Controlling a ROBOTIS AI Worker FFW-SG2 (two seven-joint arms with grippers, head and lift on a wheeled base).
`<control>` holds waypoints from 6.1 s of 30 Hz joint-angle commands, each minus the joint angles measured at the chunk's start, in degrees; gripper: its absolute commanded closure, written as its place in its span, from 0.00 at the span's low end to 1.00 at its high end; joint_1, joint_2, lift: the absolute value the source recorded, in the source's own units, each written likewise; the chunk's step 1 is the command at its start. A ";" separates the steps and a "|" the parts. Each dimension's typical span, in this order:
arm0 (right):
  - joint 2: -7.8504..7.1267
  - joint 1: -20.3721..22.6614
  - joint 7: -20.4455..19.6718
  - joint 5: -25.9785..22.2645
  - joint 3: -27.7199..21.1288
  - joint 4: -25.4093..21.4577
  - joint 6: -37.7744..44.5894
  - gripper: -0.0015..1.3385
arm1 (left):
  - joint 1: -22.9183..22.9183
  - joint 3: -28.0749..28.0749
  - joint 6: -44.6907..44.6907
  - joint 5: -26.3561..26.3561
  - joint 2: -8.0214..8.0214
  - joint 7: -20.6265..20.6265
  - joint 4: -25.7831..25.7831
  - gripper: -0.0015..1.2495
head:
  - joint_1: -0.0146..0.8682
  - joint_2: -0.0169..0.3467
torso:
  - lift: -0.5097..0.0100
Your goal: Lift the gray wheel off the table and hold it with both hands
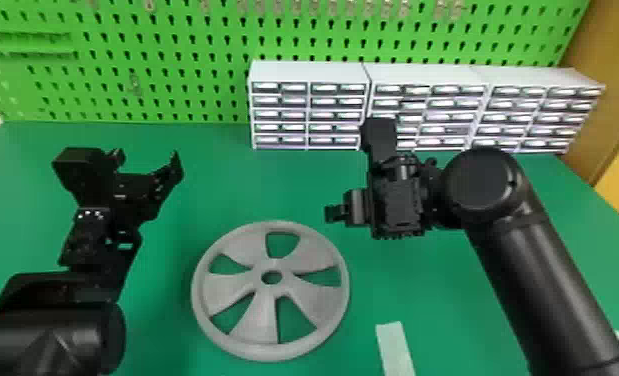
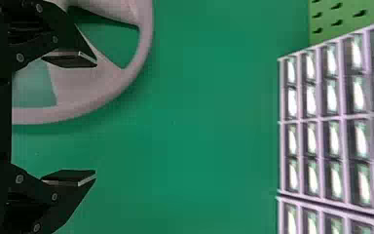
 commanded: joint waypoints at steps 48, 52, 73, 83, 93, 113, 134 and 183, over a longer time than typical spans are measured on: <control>0.15 -7.84 -0.35 -9.88 5.29 19.60 6.88 0.34 | -0.09 -0.10 0.00 0.07 0.05 0.61 -0.35 0.25 | 0.82 0.09 | 0.79; 0.33 -7.92 -0.35 -9.00 5.56 20.13 5.56 0.34 | -0.17 -0.19 0.00 -0.02 0.05 0.61 -0.35 0.25 | 0.82 0.09 | 0.79; 1.12 -9.15 0.35 -6.19 8.98 25.84 0.55 0.35 | -0.44 -0.45 0.00 -0.02 0.05 0.61 -0.35 0.25 | 0.82 0.09 | 0.79; 1.30 -8.89 4.84 -2.24 9.07 26.72 -0.15 0.37 | -0.53 -0.36 0.00 -0.02 0.05 0.61 -0.35 0.25 | 0.82 0.09 | 0.79; 1.21 -8.80 4.84 -1.89 9.07 26.72 -0.07 0.37 | -0.44 -0.36 0.00 0.07 0.05 0.61 -0.35 0.25 | 0.82 0.09 | 0.79; 1.38 -8.63 4.84 -2.15 8.72 26.72 0.81 0.74 | -0.44 -0.28 0.00 0.07 0.05 0.61 -0.35 0.25 | 0.82 0.09 | 0.79; 1.47 -8.45 4.84 -1.97 7.49 26.11 1.16 0.85 | -0.35 -0.28 0.00 0.15 0.05 0.61 -0.35 0.25 | 0.82 0.09 | 0.79; 3.49 4.73 25.23 33.80 10.57 9.93 -36.63 0.88 | 0.18 0.34 -0.26 0.42 0.05 0.61 -1.58 0.25 | 0.82 0.09 | 0.79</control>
